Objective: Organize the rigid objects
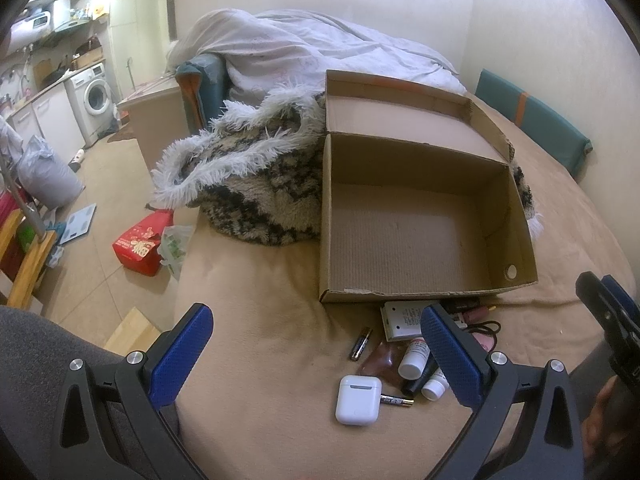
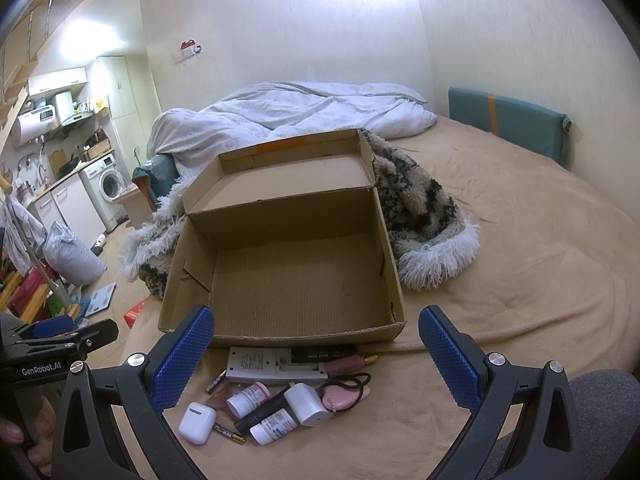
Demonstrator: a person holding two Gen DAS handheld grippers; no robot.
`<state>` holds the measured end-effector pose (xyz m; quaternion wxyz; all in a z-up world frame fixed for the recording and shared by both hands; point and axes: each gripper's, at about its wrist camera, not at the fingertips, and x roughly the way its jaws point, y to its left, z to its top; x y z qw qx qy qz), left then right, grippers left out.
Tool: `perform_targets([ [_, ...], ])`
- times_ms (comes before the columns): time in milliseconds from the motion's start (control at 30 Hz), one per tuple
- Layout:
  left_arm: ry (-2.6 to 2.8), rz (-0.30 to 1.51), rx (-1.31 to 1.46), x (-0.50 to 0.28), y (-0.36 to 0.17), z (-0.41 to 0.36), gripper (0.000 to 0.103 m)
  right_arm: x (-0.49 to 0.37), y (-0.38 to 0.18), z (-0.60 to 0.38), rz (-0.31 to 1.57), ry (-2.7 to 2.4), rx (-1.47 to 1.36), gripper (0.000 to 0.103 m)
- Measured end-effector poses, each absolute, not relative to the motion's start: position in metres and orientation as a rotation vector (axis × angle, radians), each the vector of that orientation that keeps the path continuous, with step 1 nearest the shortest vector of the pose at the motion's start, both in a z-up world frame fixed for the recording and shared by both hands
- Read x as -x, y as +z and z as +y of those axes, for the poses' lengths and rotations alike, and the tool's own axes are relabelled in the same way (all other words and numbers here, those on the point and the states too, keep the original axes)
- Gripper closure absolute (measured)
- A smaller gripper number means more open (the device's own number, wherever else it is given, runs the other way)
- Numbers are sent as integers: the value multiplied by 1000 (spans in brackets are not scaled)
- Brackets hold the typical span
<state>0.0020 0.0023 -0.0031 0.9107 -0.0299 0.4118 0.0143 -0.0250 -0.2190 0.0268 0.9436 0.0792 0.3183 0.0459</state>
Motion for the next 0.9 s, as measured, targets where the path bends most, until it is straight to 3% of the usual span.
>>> perform_targets([
  [900, 39, 849, 71, 0, -3, 9, 0, 28, 24, -218, 645, 95, -160, 0],
])
